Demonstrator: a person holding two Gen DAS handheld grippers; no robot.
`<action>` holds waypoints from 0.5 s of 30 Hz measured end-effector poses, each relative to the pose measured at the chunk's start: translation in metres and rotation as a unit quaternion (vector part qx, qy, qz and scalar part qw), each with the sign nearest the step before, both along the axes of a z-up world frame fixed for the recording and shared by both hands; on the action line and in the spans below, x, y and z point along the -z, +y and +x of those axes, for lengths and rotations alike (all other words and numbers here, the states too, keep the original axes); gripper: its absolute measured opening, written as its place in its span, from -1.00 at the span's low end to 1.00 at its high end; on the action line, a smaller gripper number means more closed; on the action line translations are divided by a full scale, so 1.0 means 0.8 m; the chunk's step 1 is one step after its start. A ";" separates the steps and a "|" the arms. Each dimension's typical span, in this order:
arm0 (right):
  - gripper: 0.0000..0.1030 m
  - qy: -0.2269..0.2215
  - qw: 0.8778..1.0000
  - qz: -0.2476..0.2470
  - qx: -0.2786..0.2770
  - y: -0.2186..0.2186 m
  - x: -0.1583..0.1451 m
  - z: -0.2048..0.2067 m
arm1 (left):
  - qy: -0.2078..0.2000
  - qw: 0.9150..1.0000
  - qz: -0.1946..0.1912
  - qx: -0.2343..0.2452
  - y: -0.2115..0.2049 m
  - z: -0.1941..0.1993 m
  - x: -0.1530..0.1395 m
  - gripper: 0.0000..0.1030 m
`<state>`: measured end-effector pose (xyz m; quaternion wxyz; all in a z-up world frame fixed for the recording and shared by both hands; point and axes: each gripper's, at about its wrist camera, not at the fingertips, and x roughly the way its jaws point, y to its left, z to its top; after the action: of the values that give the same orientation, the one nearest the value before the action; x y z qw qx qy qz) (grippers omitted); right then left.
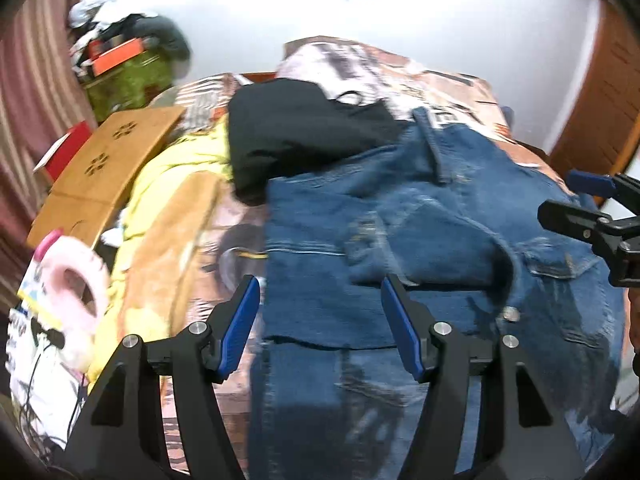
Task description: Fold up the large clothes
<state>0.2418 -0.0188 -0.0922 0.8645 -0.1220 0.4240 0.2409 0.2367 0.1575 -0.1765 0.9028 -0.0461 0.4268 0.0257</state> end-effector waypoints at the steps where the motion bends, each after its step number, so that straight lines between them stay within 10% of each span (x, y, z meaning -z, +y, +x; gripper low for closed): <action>1: 0.83 0.010 1.000 0.000 -0.004 0.008 0.006 0.007 | 0.002 1.000 0.001 -0.005 0.006 0.000 0.002 0.20; 15: 0.21 0.156 0.988 0.016 -0.012 0.049 0.079 0.079 | 0.053 0.997 -0.030 -0.045 0.057 0.026 0.077 0.20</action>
<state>0.3052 0.0206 -0.1556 0.7868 -0.0737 0.5481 0.2740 0.2578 0.2030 -0.2382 0.8750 -0.0905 0.4723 0.0558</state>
